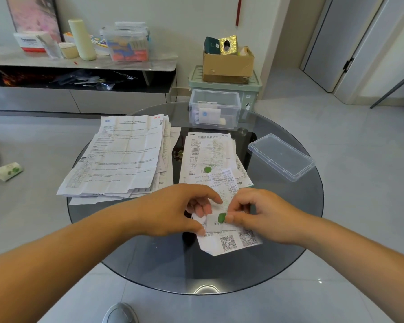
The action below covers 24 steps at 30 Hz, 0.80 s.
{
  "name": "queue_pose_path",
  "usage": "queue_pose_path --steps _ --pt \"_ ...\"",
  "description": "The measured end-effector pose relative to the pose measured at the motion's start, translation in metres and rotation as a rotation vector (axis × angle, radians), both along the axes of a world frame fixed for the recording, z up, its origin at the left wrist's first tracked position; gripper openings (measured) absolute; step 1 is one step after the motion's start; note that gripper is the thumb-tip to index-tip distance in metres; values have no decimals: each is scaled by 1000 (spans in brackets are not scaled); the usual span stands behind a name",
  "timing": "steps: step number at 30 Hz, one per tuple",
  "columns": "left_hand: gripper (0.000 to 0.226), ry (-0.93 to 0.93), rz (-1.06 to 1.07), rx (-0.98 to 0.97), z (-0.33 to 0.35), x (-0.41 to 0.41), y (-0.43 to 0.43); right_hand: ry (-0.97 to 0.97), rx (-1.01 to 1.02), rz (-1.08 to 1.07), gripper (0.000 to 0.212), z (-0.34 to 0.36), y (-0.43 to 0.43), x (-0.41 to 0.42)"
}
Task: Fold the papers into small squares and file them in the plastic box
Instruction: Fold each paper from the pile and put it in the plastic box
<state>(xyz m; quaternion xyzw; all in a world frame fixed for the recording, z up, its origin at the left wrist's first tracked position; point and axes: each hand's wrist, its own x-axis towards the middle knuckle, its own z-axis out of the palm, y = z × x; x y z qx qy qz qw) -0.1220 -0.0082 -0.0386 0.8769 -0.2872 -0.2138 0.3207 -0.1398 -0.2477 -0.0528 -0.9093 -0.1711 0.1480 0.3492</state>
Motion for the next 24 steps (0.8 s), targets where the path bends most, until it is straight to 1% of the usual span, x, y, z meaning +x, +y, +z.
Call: queue_pose_path --steps 3,4,6,10,13,14,15,17,18,20,24 --pt "63 -169 -19 29 2 -4 -3 68 42 -51 15 2 2 2" --pt "63 -214 -33 27 1 -5 -3 75 44 -60 18 2 2 3" --pt "55 -283 -57 29 -1 -5 -3 79 39 -65 22 1 3 4" --pt "38 -338 -54 13 -8 -2 -2 77 33 -74 27 0 3 5" --pt "32 -343 -7 -10 -11 -2 -2 72 63 -73 18 1 3 3" --pt "31 -351 9 0 -13 -2 -3 69 56 -65 20 2 2 2" --pt "29 -364 29 13 -15 -1 -3 62 36 -54 28 4 2 1" --pt "25 -392 72 27 -18 -1 -4 18 -52 -37 42 6 2 -2" --pt "24 -408 90 30 -19 -1 -5 -23 -98 -31 44 5 2 -2" --pt "23 -430 119 50 -21 0 -8 -109 -127 -41 39 3 5 -2" --pt "25 -404 183 43 -25 3 -15 -271 -35 -176 28 -4 7 -1"
